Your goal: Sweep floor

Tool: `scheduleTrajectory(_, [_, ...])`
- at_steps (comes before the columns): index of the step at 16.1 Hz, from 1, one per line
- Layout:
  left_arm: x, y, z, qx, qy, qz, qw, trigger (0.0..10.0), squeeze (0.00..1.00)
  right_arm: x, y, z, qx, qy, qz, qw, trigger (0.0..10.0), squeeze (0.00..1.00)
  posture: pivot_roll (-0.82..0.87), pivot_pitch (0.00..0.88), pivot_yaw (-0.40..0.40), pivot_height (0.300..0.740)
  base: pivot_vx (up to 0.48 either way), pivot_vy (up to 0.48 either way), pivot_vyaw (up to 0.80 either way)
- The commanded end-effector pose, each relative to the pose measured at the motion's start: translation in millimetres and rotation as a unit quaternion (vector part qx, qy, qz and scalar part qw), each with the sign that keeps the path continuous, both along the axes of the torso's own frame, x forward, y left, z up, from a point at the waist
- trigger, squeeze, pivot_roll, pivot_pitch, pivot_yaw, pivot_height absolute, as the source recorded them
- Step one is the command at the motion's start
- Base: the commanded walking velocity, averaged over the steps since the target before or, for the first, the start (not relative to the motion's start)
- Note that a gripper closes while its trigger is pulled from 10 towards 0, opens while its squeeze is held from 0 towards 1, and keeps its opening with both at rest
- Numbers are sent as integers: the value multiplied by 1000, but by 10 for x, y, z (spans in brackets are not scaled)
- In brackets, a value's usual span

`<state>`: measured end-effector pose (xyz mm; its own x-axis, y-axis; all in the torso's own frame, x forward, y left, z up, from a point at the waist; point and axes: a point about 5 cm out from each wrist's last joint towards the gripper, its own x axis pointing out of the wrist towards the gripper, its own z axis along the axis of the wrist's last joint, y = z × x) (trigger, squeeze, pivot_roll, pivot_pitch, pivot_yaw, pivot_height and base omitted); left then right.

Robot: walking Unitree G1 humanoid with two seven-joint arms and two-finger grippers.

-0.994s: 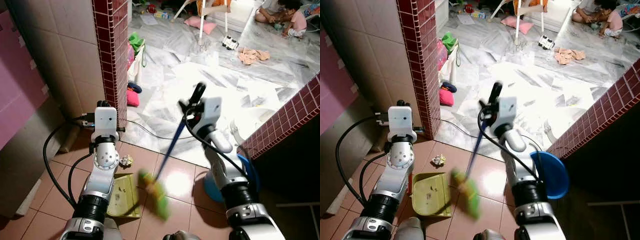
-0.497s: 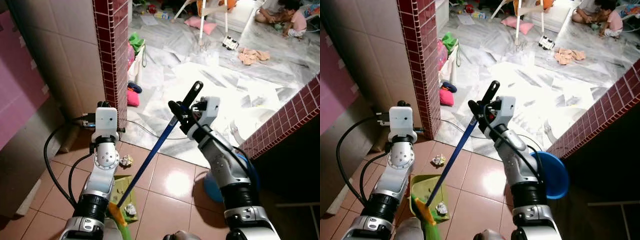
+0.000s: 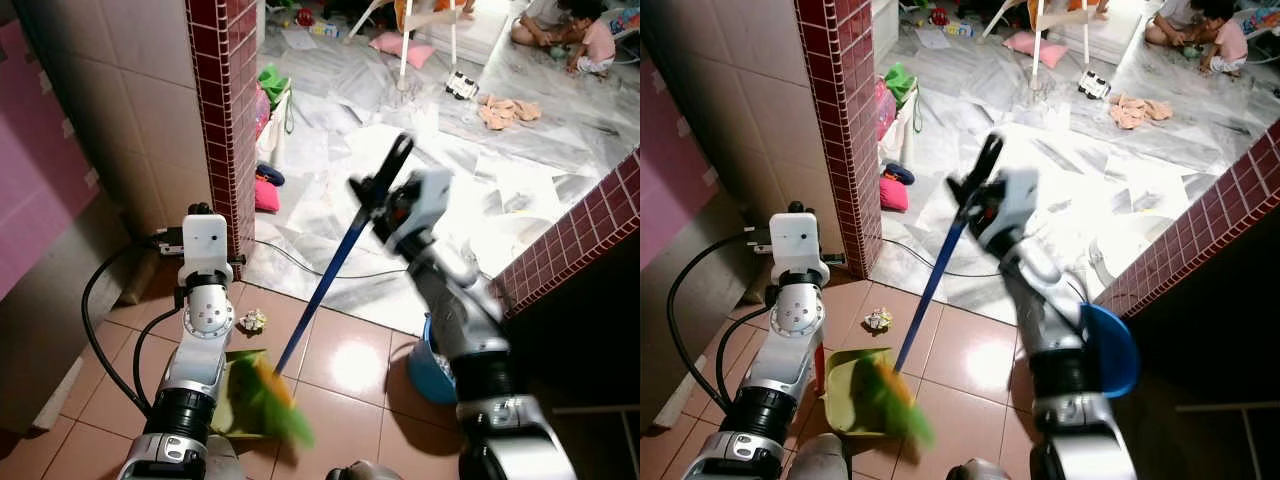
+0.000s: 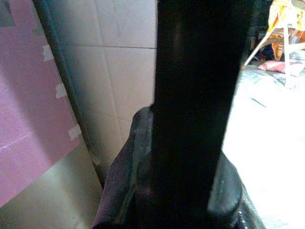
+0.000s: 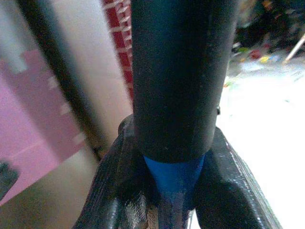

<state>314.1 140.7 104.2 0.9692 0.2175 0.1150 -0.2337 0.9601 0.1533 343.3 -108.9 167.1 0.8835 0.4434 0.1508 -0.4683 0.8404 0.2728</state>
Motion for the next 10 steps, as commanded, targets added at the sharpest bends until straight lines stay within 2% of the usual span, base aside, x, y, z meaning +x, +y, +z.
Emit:
scheduleTrajectory(1, [37, -55, 74, -6, -15, -8, 1000, 10000, 0, 39, -41, 129, 26, -17, -4, 1000, 10000, 0, -27, 94, -122, 740, 0, 0, 0])
scheduleTrajectory(4, [34, -71, 69, -7, -13, -9, 1000, 10000, 0, 51, -60, 154, 22, -22, -7, 999, 10000, 0, -29, 95, -126, 740, 0, 0, 0])
scheduleTrajectory(8, [27, -68, 53, -6, -9, -8, 1000, 10000, 0, 76, -48, 287, -29, -79, -12, 996, 10000, 0, -30, 101, -125, 740, 0, 0, 0])
scheduleTrajectory(10, [21, -58, 47, -5, -7, -7, 1000, 10000, 0, 92, -57, 355, -38, -97, -20, 994, 10000, 0, -30, 105, -124, 740, 0, 0, 0])
